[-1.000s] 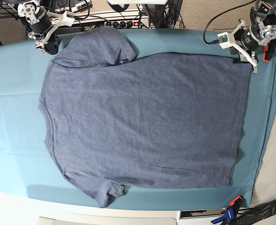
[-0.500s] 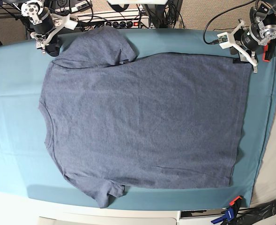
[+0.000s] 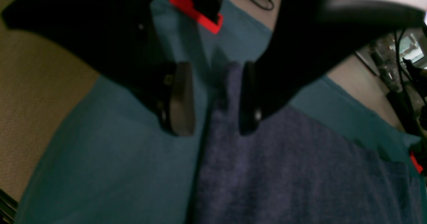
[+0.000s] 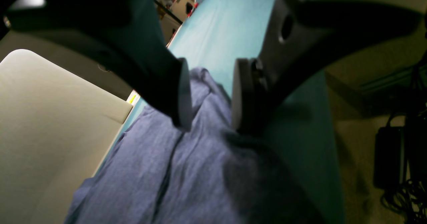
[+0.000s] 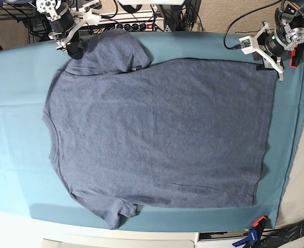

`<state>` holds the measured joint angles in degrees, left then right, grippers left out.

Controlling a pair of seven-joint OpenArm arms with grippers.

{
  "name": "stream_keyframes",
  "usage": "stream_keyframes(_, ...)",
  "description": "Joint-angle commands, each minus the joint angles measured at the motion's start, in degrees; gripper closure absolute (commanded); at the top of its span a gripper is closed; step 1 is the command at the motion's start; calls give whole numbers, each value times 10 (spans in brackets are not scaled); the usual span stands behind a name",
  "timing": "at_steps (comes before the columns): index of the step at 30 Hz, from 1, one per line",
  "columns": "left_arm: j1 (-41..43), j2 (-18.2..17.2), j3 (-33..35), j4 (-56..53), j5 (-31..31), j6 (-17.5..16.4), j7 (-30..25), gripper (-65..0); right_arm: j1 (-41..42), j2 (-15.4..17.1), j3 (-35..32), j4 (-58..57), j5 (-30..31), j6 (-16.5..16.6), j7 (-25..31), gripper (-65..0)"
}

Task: Fold the T-shirt properly
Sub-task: 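Pinch the shoulder edge with the right gripper, hem corner with left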

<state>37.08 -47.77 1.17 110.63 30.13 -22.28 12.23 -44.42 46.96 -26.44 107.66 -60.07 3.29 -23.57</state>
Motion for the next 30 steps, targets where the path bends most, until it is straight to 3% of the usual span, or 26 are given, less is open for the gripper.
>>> stream_keyframes(1,0,-7,-2,4,-4,1,-2,-247,-11,-5,-16,-8,32,59,44,-231)
stream_keyframes(10,1,-7,-2,4,-4,4,0,-247,15,-36,-16,-8,41,61,26,-230)
stream_keyframes(16,0,-7,-2,4,-4,4,0,-247,7,-35,-17,-8,54,142,31,-229)
stream_keyframes(21,1,-7,-2,4,-4,4,0,-247,-3,-24,-16,-8,54,148,23,-229)
stream_keyframes(24,0,-7,-2,4,-5,4,0,-247,-11,-18,-16,-8,65,186,22,-229)
stream_keyframes(30,0,-7,-2,4,-6,5,0,-247,-29,-14,-16,-3,64,188,21,-229)
